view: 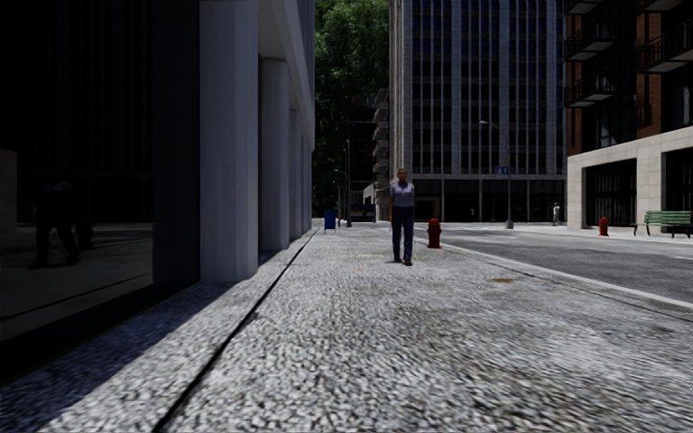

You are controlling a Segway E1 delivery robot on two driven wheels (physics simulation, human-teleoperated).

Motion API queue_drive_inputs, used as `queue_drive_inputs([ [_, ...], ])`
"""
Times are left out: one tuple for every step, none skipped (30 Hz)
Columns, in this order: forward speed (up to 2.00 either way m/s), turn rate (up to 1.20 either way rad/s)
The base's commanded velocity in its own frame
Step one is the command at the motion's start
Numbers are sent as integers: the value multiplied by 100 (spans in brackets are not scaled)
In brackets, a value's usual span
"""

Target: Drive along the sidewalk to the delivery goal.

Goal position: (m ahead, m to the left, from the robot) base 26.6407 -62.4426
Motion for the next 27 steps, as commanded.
queue_drive_inputs([
  [154,0],
  [154,0],
  [154,0],
  [154,0],
  [154,0],
  [154,8],
  [154,18],
  [154,21],
  [154,21],
  [154,21],
  [154,10],
  [154,0],
  [154,0],
  [154,0],
  [154,0],
  [154,0],
  [154,0],
  [154,0],
  [154,0],
  [154,0],
  [154,0],
  [154,0],
  [154,0],
  [154,0],
  [154,0],
  [154,6],
  [154,13],
])
